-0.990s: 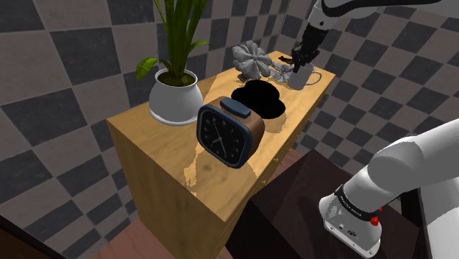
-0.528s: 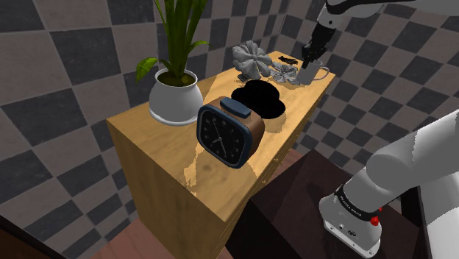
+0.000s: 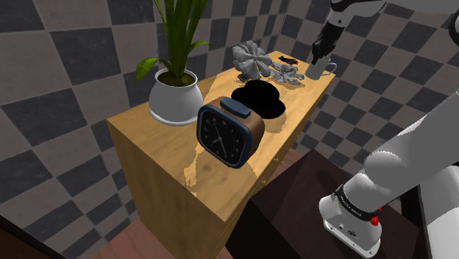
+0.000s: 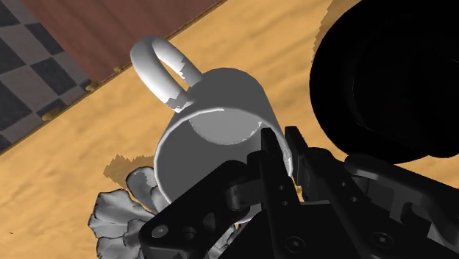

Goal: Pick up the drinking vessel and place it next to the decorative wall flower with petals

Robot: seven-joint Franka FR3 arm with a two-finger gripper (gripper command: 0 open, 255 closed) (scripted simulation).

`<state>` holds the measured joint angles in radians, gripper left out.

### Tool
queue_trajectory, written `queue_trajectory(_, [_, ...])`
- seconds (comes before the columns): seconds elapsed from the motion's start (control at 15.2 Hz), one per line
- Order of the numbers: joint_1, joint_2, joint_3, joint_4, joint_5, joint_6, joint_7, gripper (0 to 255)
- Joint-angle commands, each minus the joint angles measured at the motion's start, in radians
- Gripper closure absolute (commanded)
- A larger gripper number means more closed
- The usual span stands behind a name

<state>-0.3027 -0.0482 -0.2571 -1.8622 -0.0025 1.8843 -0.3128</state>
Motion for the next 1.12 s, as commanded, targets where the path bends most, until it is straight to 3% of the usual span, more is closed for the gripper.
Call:
queue_trajectory(0.0, [-0.019, 0.059, -0.023, 0.065, 0.018, -0.009, -0.048, 255])
queue_trajectory(0.66, [-0.170, 0.403, -0.093, 0.510, 0.150, -0.133, -0.263, 255])
queue_trajectory(0.92, [-0.270, 0.594, -0.093, 0.798, 0.212, -0.239, -0.321, 255])
queue_trajectory(1.06, [-0.341, 0.728, -0.083, 1.022, 0.246, -0.328, -0.336, 255])
